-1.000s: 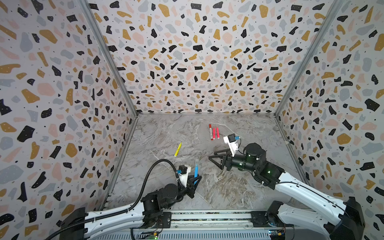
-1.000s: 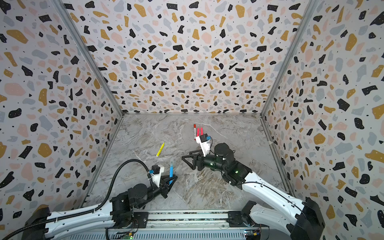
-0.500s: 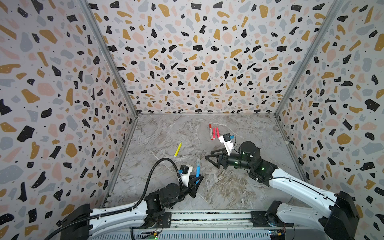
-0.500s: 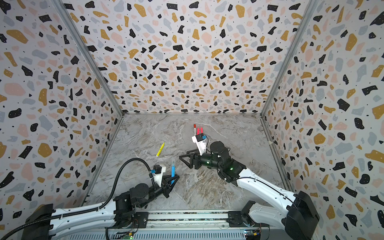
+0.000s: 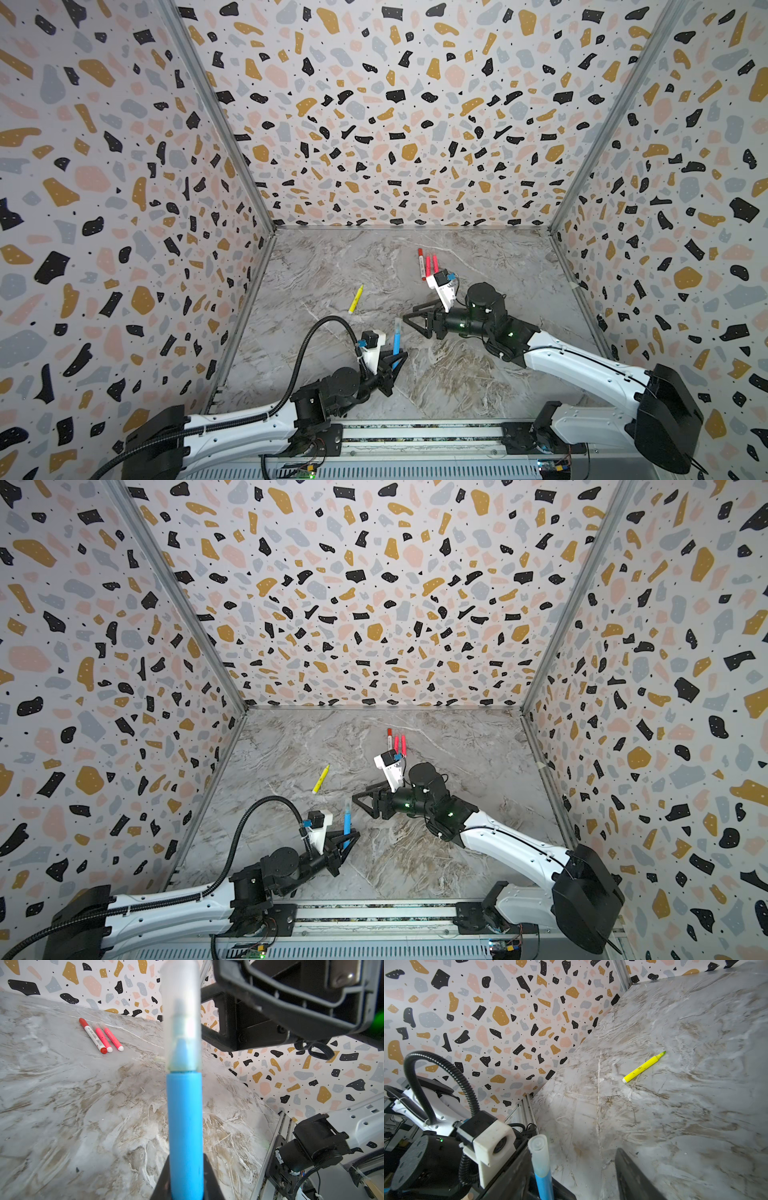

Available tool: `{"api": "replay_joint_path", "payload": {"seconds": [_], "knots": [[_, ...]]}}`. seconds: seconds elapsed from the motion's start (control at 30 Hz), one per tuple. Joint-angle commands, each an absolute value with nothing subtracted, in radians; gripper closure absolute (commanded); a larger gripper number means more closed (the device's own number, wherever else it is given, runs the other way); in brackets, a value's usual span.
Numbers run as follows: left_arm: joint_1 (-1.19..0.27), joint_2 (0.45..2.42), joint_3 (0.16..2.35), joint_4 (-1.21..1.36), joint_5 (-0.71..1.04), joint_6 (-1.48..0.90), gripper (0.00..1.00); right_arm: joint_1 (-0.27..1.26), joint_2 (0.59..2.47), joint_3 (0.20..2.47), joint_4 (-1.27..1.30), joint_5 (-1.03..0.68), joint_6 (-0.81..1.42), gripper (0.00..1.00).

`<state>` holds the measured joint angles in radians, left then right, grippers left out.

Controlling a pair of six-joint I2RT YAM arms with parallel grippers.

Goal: Insert the pens into the pen caps

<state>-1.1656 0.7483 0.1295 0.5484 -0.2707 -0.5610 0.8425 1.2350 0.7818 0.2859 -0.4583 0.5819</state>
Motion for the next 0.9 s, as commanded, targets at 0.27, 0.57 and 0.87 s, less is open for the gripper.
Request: {"api": "replay_joint_path", "payload": {"seconds": [0.27, 0.57, 0.87], "knots": [[-1.161, 0.736, 0.109, 0.631, -0.270, -0.566, 1.00, 0.910, 1.312, 0.880, 0.371, -0.457, 0.605, 0.39], [-1.161, 0.738, 0.110, 0.637, -0.269, -0.565, 1.00, 0.919, 1.372, 0.910, 0.401, -0.459, 0.612, 0.45], [-1.161, 0.735, 0.109, 0.644, -0.272, -0.575, 1.00, 0.930, 1.397, 0.921, 0.420, -0.471, 0.630, 0.58]]}}
